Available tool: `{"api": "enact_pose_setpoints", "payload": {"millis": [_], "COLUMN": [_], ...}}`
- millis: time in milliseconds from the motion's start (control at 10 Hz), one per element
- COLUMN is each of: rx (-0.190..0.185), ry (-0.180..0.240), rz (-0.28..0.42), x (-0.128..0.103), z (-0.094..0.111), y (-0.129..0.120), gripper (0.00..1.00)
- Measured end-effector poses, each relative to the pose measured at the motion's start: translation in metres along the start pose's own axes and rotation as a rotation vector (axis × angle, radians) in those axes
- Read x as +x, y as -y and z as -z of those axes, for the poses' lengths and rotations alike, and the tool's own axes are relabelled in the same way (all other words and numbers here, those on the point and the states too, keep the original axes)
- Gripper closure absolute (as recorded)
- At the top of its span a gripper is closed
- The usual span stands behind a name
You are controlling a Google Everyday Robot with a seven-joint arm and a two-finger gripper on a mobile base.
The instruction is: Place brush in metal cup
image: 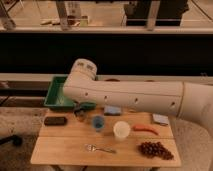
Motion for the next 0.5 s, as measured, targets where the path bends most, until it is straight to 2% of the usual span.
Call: {"api": "enact_pose_setpoints", "payload": {"millis": [200, 500], "rx": [-0.003, -0.018], "ry": [-0.003, -0.01], "rz": [-0.002, -0.011], "x": [0.0006, -0.0014], "z": [-0.0006, -0.0031], "y": [-0.0001, 0.001], "gripper": [0.98, 0.69]}}
